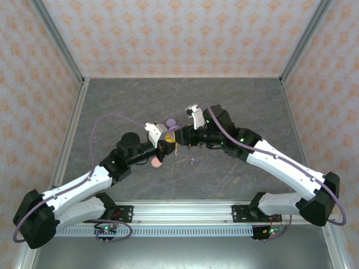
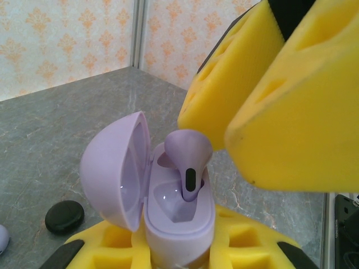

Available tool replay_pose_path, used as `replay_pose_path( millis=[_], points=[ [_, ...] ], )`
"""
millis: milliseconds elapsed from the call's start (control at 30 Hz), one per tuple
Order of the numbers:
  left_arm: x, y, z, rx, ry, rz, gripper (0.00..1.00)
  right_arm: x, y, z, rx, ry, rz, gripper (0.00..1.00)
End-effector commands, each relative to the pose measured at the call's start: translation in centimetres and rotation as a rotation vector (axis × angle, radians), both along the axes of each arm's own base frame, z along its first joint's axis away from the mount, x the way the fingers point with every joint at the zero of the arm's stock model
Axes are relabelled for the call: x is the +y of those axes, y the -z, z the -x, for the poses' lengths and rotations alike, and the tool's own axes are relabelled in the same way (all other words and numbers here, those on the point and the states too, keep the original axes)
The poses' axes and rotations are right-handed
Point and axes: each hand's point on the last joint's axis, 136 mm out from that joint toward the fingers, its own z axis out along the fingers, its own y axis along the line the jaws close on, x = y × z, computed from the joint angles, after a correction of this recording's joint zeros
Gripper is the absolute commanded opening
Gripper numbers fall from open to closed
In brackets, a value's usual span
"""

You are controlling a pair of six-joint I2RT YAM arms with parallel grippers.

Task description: Insert wireless bluetooth earbuds into charging case

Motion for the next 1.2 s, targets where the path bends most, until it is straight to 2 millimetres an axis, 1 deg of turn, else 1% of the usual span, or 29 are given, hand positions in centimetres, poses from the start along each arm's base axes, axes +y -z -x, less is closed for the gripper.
replay_pose_path(
  millis=[0,400,700,1167],
  points=[
    [-0.3,-2.1,-0.3,-0.051,-0.006,0.035,0.05,0.5,-0.8,1.9,0.008,-0.092,-0.034,0.39],
    [-0.4,-2.0,-0.4,-0.049,-0.006,0.034,0.05,0.5,-0.9,2.3,0.008,-0.108,-0.025,0.39],
    [-0.3,-1.9,-0.3,-0.047,-0.007,0.032,0.05,1.0,-1.0,2.9,0.01,-0.141,-0.036,0.39],
    [-0.4,-1.8,-0.4,-0.043,-0.007,0.032,0.05,1.1,-1.3,3.4,0.006,-0.165,-0.04,0.39]
  ],
)
